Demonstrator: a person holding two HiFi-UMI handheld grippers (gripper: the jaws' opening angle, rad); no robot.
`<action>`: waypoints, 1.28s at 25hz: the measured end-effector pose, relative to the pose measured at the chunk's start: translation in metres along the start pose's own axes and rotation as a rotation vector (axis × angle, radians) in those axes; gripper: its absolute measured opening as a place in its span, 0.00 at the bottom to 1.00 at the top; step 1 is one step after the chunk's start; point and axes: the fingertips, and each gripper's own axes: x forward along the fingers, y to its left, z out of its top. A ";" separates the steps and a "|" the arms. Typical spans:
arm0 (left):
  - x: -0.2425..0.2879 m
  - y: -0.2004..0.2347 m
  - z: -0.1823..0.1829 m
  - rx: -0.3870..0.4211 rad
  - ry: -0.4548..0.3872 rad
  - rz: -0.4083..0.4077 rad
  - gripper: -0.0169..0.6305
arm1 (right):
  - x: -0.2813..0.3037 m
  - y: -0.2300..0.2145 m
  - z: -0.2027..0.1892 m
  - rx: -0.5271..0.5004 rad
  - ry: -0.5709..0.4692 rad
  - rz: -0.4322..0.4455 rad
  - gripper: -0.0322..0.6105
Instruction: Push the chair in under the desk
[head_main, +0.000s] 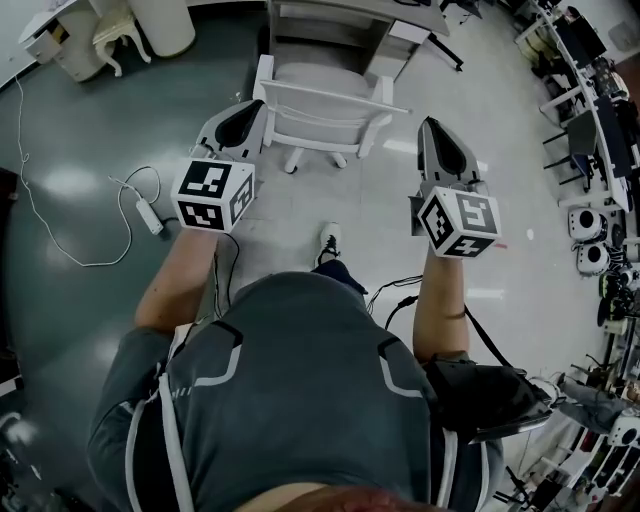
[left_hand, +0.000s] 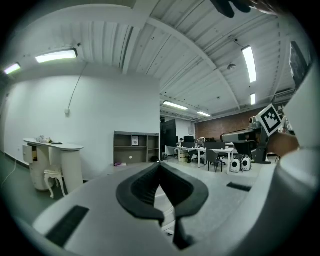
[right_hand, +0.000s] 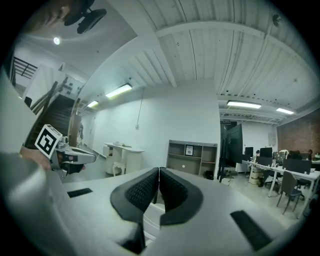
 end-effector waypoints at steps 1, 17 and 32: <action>0.005 0.000 0.001 0.005 0.001 0.001 0.04 | 0.006 -0.004 0.000 0.001 -0.001 0.006 0.10; 0.129 0.044 0.002 0.038 0.047 0.023 0.04 | 0.159 -0.057 -0.016 -0.044 0.040 0.186 0.10; 0.259 0.038 -0.028 0.183 0.257 -0.066 0.06 | 0.242 -0.112 -0.053 -0.048 0.094 0.366 0.11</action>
